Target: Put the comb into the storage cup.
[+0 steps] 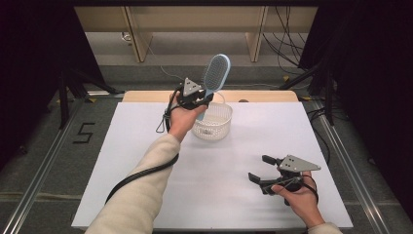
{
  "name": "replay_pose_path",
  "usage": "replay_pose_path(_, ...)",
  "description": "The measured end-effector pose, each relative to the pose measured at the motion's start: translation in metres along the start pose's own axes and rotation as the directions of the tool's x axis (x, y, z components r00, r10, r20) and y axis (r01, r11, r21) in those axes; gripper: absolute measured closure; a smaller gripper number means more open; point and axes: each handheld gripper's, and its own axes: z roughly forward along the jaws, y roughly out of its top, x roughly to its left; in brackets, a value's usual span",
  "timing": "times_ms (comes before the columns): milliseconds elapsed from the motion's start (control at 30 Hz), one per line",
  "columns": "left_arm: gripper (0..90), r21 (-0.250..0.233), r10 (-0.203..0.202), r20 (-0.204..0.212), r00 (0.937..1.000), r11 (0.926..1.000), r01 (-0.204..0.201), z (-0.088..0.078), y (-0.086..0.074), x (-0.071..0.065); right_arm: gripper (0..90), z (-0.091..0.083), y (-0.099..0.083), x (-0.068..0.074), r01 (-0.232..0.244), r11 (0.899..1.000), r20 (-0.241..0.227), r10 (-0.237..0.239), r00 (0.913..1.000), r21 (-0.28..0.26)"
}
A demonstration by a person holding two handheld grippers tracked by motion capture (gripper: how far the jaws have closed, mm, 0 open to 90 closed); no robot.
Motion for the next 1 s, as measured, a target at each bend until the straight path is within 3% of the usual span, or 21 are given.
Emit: replay_pose_path(1000, 69.5, 0.008, 0.003, 0.007, 1.0000, 1.0000, -0.003, 0.0060, -0.0063, -0.0029, 15.0, 0.0005, -0.0006, -0.0003, 0.001, 1.000, -0.005, -0.001, 1.0000, 0.007)
